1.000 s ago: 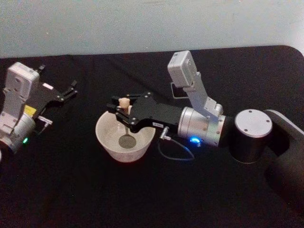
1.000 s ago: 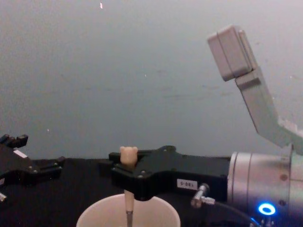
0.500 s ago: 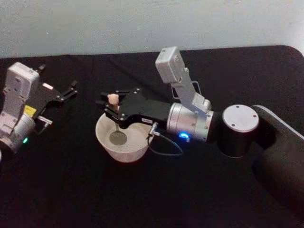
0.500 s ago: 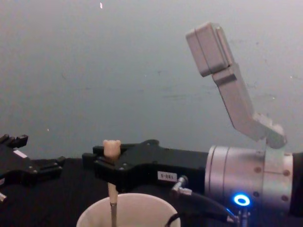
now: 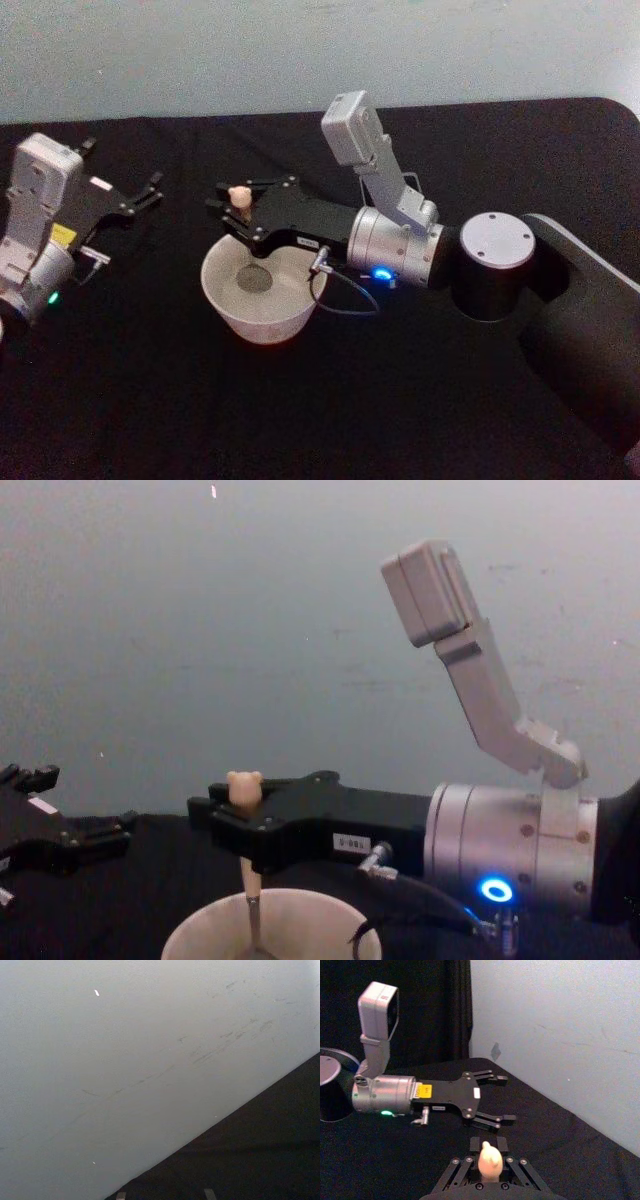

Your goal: Pick up the stirring spoon with one hand, stir inside the cup, then place it back in its original position.

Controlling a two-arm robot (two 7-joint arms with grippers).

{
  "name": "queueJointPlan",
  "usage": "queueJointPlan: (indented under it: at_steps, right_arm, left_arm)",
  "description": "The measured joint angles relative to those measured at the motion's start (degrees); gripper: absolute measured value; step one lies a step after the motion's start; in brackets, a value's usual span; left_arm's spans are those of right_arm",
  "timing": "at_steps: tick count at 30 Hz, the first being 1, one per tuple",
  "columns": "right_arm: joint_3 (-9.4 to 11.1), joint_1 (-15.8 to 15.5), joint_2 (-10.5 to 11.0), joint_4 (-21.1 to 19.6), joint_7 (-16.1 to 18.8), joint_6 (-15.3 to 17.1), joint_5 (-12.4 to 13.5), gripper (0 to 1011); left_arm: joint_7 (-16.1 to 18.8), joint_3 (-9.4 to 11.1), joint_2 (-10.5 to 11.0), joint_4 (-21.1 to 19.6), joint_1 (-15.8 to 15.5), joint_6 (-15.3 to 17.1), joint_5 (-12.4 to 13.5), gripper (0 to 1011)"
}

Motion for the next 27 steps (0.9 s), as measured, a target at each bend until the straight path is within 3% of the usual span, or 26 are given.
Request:
queueJointPlan:
  at_steps: [11, 27]
  right_arm:
    - [1.6, -0.4, 0.4, -0.1, -1.0, 0.0, -0.2, 208]
    - [3.1, -3.3, 3.3, -4.3, -1.4, 1.6, 0.5, 208]
  left_arm:
    - [0.0, 0.0, 0.0, 0.0, 0.0, 0.0, 0.0, 1001]
    - [0.0, 0.0, 0.0, 0.0, 0.0, 0.0, 0.0, 1001]
